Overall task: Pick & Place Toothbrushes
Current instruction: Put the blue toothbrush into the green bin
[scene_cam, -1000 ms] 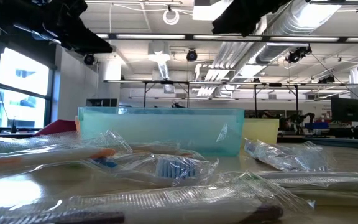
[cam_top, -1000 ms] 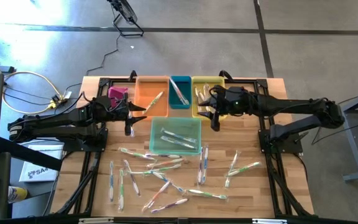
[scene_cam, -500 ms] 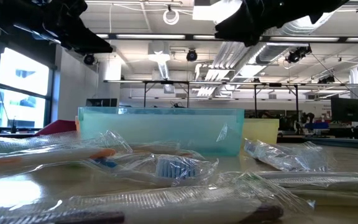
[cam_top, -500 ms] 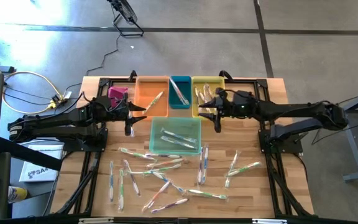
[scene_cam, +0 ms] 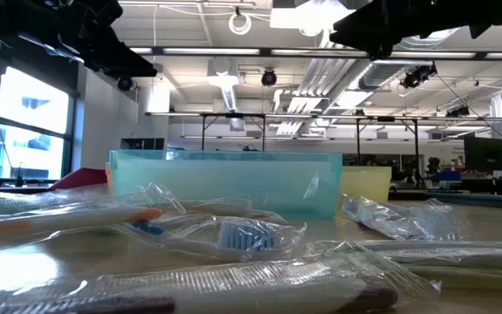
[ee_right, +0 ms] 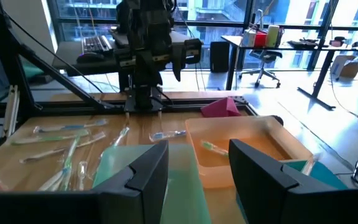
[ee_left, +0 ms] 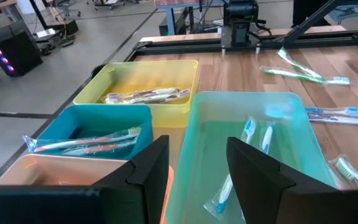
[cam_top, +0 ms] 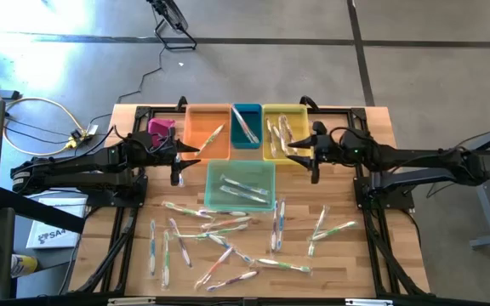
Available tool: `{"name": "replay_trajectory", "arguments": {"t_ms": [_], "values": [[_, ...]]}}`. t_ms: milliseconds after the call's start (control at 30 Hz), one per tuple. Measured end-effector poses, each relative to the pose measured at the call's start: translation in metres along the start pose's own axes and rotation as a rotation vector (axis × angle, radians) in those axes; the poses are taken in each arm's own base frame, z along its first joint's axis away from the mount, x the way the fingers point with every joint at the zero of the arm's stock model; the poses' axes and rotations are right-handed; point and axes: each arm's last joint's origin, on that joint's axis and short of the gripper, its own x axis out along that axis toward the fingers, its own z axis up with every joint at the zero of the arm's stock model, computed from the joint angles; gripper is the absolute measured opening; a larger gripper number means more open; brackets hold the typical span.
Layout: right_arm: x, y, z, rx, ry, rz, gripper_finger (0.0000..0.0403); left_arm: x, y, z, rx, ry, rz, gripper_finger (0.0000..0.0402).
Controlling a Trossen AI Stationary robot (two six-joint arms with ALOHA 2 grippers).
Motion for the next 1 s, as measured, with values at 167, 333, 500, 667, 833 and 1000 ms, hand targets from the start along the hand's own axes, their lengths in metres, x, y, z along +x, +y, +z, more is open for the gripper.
{"name": "replay_trajectory", "arguments": {"t_ms": [167, 333, 500, 667, 833, 1000], "values": [[-0.011, 0.001, -0.005, -0.005, -0.050, -0.001, 0.0161, 0.000, 0.000, 0.000, 0.000, 0.000, 0.000, 0.0156], [-0.020, 0.001, -0.005, -0.007, -0.077, -0.002, 0.0161, 0.000, 0.000, 0.000, 0.000, 0.000, 0.000, 0.0156], [-0.019, 0.002, -0.015, -0.003, -0.008, -0.001, 0.0161, 0.000, 0.000, 0.000, -0.001, 0.000, 0.000, 0.0156], [-0.014, 0.000, -0.024, -0.002, 0.076, -0.066, 0.0161, 0.000, 0.000, 0.000, -0.018, 0.000, -0.001, 0.0156], [-0.008, -0.003, -0.029, -0.006, 0.114, -0.153, 0.0161, 0.000, 0.000, 0.000, -0.045, -0.001, 0.000, 0.0156], [-0.003, -0.004, -0.035, -0.007, 0.147, -0.163, 0.0161, 0.000, 0.000, 0.000, -0.051, 0.000, -0.001, 0.0156]]}}
